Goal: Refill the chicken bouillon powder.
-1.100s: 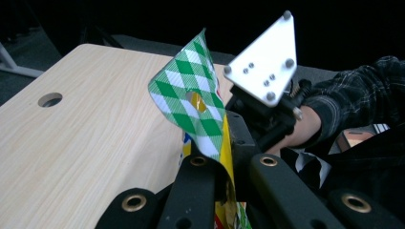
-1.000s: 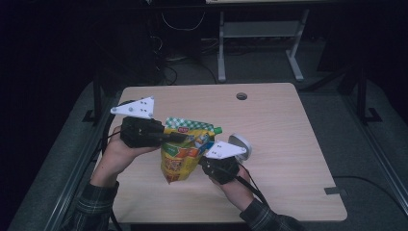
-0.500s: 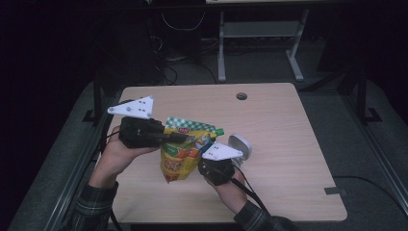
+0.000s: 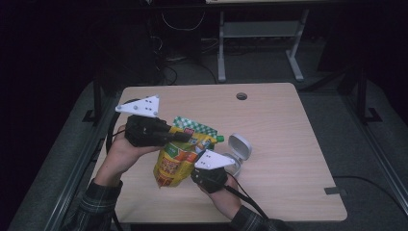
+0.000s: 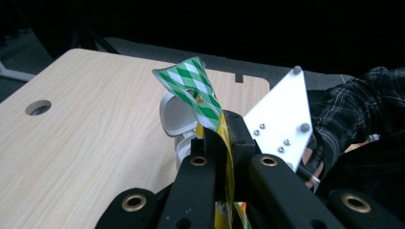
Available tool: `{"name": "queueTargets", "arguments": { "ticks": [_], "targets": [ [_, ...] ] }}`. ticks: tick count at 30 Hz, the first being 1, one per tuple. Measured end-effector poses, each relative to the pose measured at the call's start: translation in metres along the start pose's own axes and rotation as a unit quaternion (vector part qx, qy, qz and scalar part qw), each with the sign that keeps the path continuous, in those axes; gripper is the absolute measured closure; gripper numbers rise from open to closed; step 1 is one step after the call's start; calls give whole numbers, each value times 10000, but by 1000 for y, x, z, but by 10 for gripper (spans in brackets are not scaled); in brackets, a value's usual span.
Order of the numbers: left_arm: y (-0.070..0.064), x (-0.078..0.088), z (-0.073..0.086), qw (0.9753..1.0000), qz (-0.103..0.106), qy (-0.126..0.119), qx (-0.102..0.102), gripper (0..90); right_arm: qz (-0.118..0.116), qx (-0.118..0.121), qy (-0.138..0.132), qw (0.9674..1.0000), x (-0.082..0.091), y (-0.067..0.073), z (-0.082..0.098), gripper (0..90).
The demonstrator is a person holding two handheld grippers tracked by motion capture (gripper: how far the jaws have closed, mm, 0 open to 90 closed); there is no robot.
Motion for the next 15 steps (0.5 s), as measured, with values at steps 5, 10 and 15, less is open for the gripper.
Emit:
{"name": "queueTargets", "arguments": {
  "ticks": [5,10,15],
  "targets": [
    [4,-8,0,10000,34,29,21,900,-36,44,-69,10000,-2,4,2,900],
    [9,-16,1,9999,96,101,82,900,-39,56,-117,9999,-5,5,5,900],
    [15,-25,3,9996,120,184,151,900,0,82,-190,9998,-8,6,7,900]
  ]
}}
Point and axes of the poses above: each handheld gripper's, and its own axes: x roughly backward along the jaws, z roughly out of its underside, y roughly to its left, the point moved 10 cm from there along -x, roughly forward along the jaws, and after that the axes turned 2 degrees about -x, right-handed, at the moved point
